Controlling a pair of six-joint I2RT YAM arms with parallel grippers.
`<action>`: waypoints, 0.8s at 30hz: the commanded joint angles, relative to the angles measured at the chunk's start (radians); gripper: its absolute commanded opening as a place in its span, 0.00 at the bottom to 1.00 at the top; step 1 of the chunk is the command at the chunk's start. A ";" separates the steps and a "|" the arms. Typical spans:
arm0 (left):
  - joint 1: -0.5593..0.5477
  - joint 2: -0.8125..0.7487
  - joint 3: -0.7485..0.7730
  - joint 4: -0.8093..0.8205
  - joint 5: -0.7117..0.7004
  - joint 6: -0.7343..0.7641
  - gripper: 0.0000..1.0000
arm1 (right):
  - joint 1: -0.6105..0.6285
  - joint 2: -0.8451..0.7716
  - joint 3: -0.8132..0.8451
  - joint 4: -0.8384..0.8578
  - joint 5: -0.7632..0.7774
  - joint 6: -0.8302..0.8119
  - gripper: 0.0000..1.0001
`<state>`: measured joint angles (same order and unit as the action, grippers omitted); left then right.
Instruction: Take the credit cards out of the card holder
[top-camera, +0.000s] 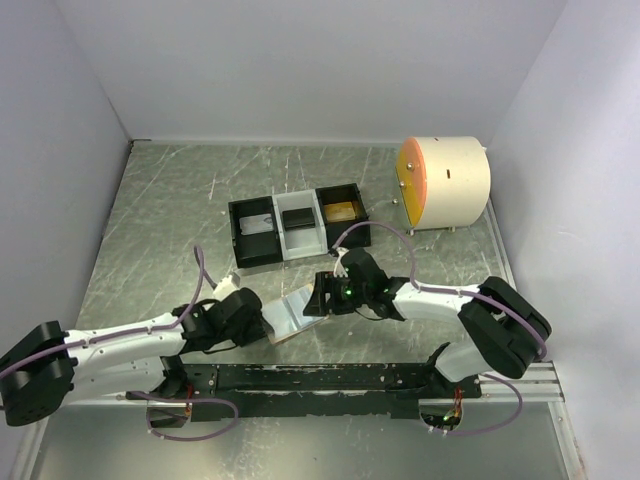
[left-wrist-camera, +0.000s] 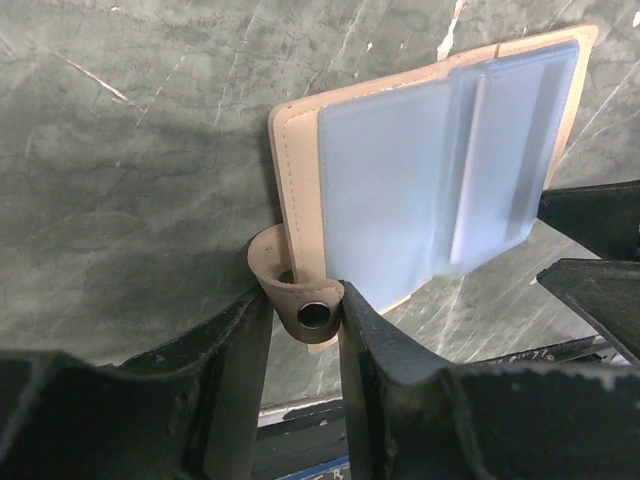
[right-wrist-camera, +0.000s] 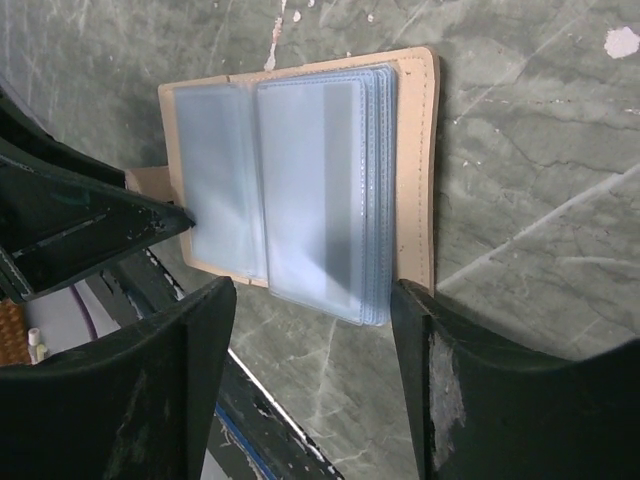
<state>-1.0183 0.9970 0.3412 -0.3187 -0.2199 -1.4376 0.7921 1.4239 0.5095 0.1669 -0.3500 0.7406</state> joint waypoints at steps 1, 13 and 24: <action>-0.006 0.033 0.020 -0.036 -0.037 0.022 0.42 | 0.001 -0.006 0.046 -0.059 0.023 -0.039 0.62; -0.007 0.059 0.057 -0.085 -0.051 0.073 0.37 | 0.029 0.012 0.119 -0.145 0.085 -0.111 0.48; -0.006 0.112 0.103 -0.133 -0.050 0.114 0.29 | 0.039 0.003 0.175 -0.267 0.253 -0.186 0.50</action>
<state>-1.0183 1.0855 0.4149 -0.3889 -0.2413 -1.3613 0.8272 1.4418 0.6548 -0.0547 -0.1562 0.6048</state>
